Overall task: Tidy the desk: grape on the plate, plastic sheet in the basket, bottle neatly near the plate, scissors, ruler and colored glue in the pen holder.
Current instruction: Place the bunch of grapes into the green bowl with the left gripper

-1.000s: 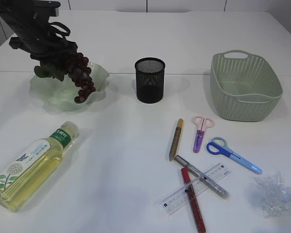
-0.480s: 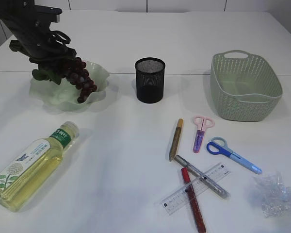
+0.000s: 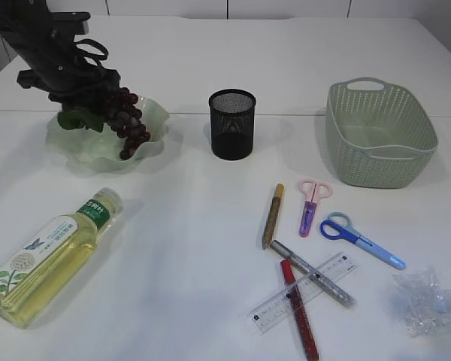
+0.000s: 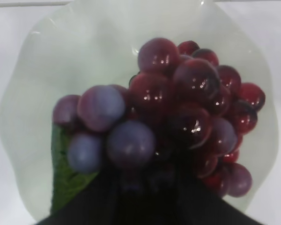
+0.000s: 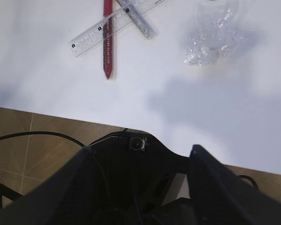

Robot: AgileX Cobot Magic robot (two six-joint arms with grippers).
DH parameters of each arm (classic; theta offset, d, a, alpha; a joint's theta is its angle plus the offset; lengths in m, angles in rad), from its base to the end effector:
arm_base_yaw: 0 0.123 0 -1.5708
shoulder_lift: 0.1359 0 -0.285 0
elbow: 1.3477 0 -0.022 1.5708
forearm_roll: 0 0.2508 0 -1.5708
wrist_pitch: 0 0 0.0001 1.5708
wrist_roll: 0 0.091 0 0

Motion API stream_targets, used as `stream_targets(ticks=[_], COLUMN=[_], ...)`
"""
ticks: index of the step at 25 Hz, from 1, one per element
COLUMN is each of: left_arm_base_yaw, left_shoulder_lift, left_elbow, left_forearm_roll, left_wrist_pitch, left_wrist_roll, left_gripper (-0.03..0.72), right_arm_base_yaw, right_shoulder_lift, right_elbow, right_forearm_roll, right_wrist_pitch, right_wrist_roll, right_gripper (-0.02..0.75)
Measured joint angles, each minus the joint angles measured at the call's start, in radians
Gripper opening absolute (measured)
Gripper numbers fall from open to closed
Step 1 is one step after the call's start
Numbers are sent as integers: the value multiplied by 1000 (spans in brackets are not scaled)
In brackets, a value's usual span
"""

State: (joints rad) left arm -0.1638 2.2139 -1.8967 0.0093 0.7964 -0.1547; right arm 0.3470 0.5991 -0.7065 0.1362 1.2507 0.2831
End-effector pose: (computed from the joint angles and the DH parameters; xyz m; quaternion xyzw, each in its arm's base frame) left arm 0.4899 -0.0804 0.2122 0.0066 0.9632 -0.0386 0.2661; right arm 0.0665 0.0365 0.3057 -0.0266 0.9645 0.1432 0.2204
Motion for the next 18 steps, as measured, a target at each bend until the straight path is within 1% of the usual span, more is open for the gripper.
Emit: stream_targets(ticks=[3,6,11,14,18], left_arm_base_yaw=[14,21,20,20,20], left_shoulder_lift=[0,0,2,20,38], left_elbow=[0,0,0,-2,-2], left_forearm_roll=[-39,-51,-104,-133,-144], left_wrist_pitch=[0,0,-6,-7,-7], left_wrist_roll=[-2,-2,-2,-2,-2], left_gripper=[239,321,419,448,455], right_arm_base_yaw=[0,0,0,0,0], right_shoulder_lift=[0,0,0,0,0], right_elbow=[0,0,0,0,0], right_forearm_roll=[0,0,0,0,1], right_wrist_pitch=[0,1,1,1,1], right_wrist_roll=[18,26,29,29,29], right_gripper=[491,491,491,491,491])
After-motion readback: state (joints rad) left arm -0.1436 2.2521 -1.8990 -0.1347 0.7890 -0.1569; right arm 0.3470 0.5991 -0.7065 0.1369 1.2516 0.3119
